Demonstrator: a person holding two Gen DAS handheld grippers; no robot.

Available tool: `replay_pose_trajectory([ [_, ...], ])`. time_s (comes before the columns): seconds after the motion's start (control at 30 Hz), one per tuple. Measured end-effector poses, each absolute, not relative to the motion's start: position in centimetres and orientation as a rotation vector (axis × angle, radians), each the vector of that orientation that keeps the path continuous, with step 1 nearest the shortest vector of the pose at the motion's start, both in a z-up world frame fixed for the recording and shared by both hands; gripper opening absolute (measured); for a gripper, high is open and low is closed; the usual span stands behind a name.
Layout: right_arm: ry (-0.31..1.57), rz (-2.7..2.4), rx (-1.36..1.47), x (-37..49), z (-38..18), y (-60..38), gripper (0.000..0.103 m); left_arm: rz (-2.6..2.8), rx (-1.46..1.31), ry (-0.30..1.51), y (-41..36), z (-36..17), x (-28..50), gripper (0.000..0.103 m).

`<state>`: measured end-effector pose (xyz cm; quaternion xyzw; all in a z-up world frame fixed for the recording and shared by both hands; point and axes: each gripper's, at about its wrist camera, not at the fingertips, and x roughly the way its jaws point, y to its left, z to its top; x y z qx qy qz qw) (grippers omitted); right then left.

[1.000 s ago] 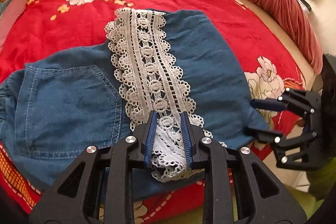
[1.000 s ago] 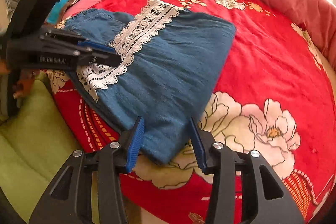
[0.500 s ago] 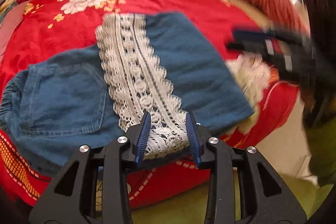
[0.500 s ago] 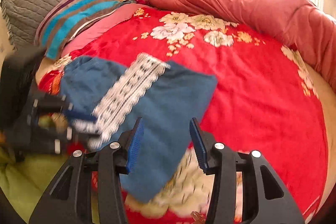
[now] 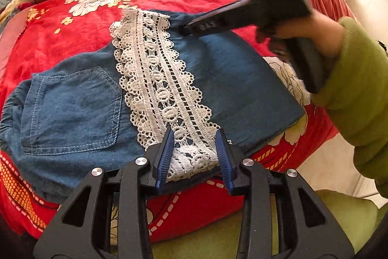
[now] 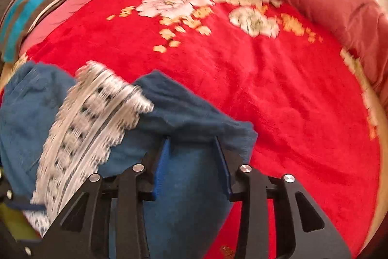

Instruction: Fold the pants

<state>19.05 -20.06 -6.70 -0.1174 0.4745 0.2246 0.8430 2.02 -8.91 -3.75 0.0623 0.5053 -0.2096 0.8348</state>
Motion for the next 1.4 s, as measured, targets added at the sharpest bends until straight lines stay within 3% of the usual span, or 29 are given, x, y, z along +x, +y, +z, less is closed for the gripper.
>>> replay_pose_trajectory([
  [0.43,0.911,0.468,-0.153,18.7,-4.1,-21.6,0.036,-0.446,0.125,1.069,-8.8,-3.8,2.0,0.028],
  [0.5,0.878,0.470,-0.133,17.4,-3.0,-22.6,0.048,-0.444,0.124,1.069,-8.8,-3.7,2.0,0.028],
  [0.57,0.859,0.477,-0.115,16.4,-2.2,-23.4,0.050,-0.443,0.126,1.067,-8.8,-3.8,2.0,0.028],
  [0.67,0.827,0.478,-0.086,14.4,-1.1,-24.8,0.065,-0.437,0.128,1.064,-8.8,-3.6,1.8,0.029],
  [0.77,0.803,0.482,-0.066,12.6,-0.3,-25.7,0.074,-0.432,0.128,1.060,-8.9,-3.4,1.7,0.030],
  [1.0,0.761,0.470,-0.069,10.4,1.3,-26.5,0.087,-0.419,0.114,1.029,-8.5,-1.9,1.0,0.050],
  [1.07,0.747,0.474,-0.063,10.2,1.8,-26.6,0.087,-0.406,0.100,1.015,-8.1,-1.3,0.8,0.059],
  [1.13,0.732,0.480,-0.065,10.0,2.5,-26.4,0.088,-0.384,0.089,0.995,-7.7,-0.7,0.7,0.077],
  [1.23,0.703,0.491,-0.077,9.6,3.5,-26.0,0.093,-0.353,0.060,0.970,-6.5,0.4,0.6,0.087],
  [1.3,0.684,0.496,-0.082,9.4,4.3,-25.7,0.095,-0.324,0.045,0.951,-5.8,1.1,0.4,0.093],
  [1.4,0.663,0.514,-0.088,9.4,5.2,-25.0,0.096,-0.280,0.030,0.928,-4.6,1.9,0.1,0.093],
])
